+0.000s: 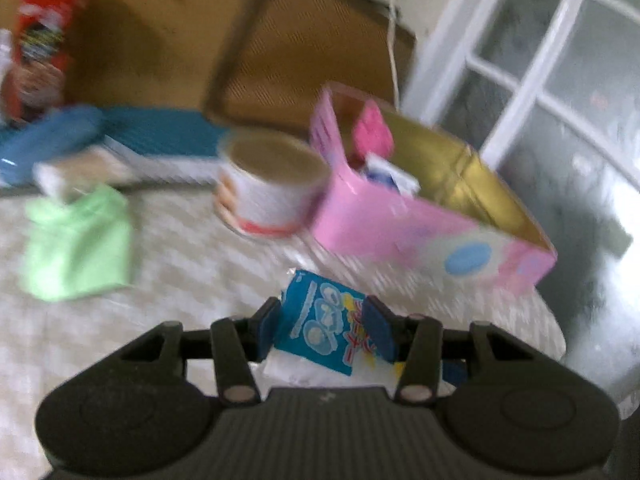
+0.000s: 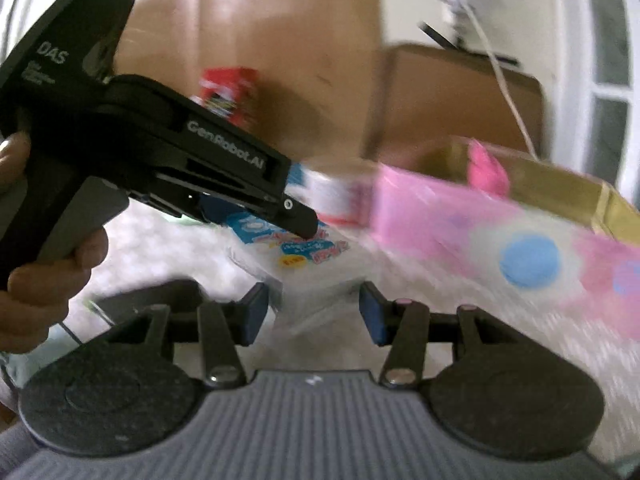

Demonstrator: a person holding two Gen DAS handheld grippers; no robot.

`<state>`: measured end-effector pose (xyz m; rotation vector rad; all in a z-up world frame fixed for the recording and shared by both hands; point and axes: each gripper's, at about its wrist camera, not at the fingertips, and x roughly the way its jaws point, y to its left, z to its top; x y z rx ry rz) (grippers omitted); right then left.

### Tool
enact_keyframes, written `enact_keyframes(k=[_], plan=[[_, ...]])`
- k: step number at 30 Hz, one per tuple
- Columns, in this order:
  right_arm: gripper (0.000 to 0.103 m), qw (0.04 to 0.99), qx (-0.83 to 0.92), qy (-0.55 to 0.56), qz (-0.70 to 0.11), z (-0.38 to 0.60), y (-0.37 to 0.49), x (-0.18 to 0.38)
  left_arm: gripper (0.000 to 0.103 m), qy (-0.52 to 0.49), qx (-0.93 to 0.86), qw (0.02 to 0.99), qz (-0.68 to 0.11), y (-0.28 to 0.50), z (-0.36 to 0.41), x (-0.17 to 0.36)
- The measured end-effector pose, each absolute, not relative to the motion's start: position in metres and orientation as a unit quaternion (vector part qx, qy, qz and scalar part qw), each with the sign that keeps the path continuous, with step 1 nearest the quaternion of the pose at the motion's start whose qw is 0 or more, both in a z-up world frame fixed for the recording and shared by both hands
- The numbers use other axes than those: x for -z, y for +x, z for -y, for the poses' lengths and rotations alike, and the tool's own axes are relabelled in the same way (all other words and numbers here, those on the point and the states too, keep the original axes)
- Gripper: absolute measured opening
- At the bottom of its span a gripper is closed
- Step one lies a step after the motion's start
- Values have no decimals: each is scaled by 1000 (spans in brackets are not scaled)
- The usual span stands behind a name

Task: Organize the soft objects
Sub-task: 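Lower the sponge package into the pink tin and release it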

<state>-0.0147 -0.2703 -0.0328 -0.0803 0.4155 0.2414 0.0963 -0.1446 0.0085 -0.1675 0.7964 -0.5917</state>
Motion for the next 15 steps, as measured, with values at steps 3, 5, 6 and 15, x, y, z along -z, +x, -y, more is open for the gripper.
enact_keyframes(k=[3,5,6,15], plan=[[53,975,-97,-28,-199,290,-26,40,46,-56,304,875,-373,84,170,-9],[53,980,-82,-19,-178,300,-32,37,48,-34,320,879,-352,76,185,-17],[53,984,-73,-16,-162,305,-36,36,48,-27,326,882,-338,72,192,-23],[53,998,16,-28,-61,343,-33,5,51,-6,372,893,-255,82,256,-78]])
